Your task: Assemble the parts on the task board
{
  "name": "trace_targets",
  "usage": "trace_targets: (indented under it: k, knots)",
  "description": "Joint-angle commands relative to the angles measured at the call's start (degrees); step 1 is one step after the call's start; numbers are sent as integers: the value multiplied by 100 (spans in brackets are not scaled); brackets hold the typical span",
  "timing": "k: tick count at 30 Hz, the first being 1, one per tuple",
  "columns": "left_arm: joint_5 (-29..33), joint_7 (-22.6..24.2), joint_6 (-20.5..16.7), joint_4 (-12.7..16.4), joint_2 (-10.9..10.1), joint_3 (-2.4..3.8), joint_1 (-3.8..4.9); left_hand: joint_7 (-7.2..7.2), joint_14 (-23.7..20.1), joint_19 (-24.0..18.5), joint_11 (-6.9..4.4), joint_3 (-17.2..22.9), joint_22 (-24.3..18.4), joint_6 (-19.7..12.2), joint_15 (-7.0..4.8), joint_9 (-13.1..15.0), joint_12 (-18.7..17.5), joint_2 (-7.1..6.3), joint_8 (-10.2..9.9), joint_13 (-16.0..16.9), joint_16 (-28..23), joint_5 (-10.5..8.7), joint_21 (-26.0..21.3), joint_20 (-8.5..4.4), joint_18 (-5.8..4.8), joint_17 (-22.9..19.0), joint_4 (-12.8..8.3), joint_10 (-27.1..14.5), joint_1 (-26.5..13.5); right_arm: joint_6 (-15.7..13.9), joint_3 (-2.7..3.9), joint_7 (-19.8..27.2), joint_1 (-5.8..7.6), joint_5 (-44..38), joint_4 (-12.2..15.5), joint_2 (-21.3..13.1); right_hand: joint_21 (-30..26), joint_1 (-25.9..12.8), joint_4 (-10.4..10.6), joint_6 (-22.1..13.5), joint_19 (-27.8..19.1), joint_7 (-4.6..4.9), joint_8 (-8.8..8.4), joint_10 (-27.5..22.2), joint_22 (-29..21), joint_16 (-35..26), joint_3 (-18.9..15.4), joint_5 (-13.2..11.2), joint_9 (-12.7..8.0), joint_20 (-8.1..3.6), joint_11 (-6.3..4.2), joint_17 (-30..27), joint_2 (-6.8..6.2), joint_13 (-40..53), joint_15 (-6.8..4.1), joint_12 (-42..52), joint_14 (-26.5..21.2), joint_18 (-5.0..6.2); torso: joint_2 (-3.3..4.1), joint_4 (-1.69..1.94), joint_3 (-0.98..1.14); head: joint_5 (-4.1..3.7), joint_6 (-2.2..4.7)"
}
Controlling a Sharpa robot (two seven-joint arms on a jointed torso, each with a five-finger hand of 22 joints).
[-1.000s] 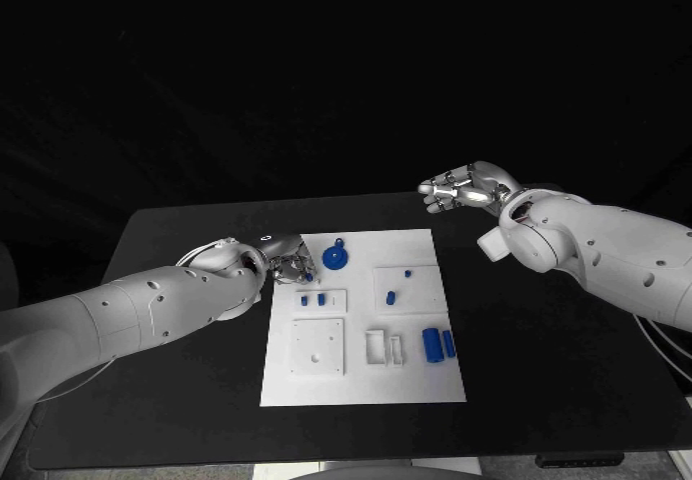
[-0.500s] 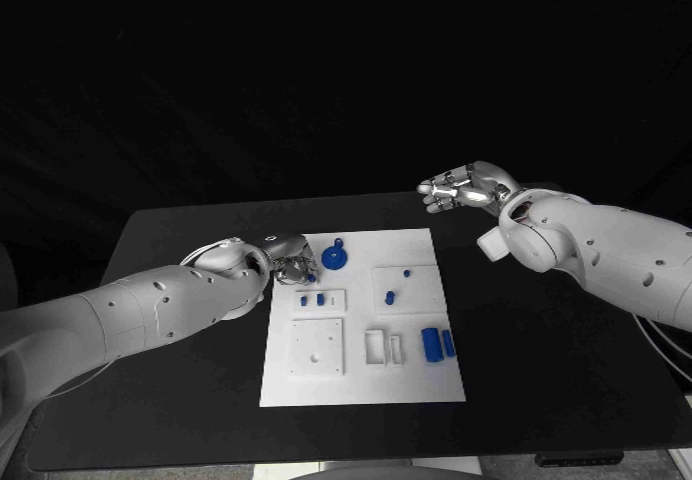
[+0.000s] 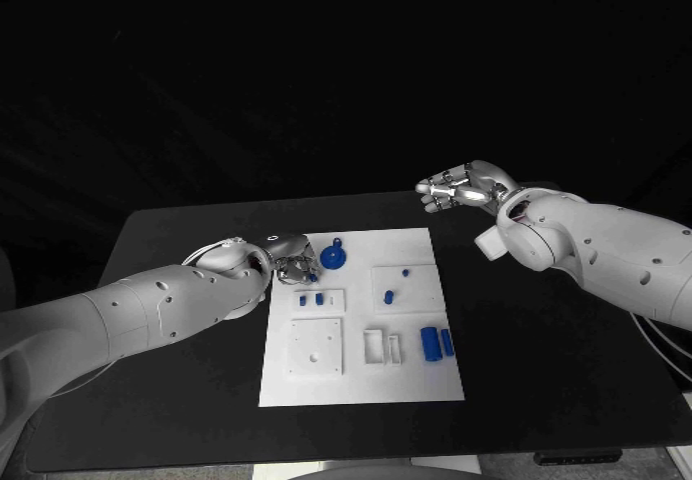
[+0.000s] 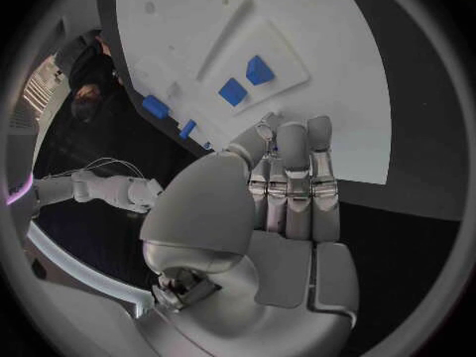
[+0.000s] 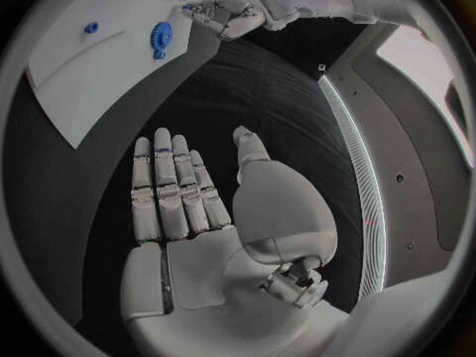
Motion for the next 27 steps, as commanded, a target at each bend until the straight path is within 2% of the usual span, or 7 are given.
trace_targets:
  k: [1, 11, 27]
  knots:
    - [-23, 2, 132, -17, 36, -4, 4, 79, 27, -17, -1, 22, 117, 91, 2, 8, -4, -1, 17, 6, 11, 39, 32, -37, 62, 10, -3, 20, -37, 64, 3, 34, -2, -30, 8, 6, -5, -41, -25, 13, -29, 6, -4, -24, -7, -29, 8, 27, -4, 10, -4, -5, 15, -5, 6, -17, -36, -43, 1, -2, -4, -2, -10]
    - [-50, -83, 264, -86, 104, -17, 3, 79, 24, -23, 0, 25, 119, 88, 4, 7, -4, 2, 18, 6, 8, 37, 36, -36, 62, 9, -7, 17, -32, 65, 3, 35, -2, -30, 7, 11, -5, -41, -25, 13, -29, 6, -4, -24, -7, -29, 8, 27, -4, 10, -4, -5, 15, -5, 6, -17, -36, -43, -1, 2, -8, -17, -24]
    - [-119, -183, 443, -94, 77, -24, 3, 78, 10, -54, 0, 47, 123, 96, 1, 5, -3, -1, 17, 7, -8, 76, 68, -39, 64, 7, -43, 27, -25, 68, 3, 36, -2, -30, 6, 5, -5, -41, -25, 13, -29, 6, -4, -24, -7, -29, 8, 27, -4, 10, -4, -5, 15, -5, 6, -17, -36, -43, 3, 5, -10, -13, -40]
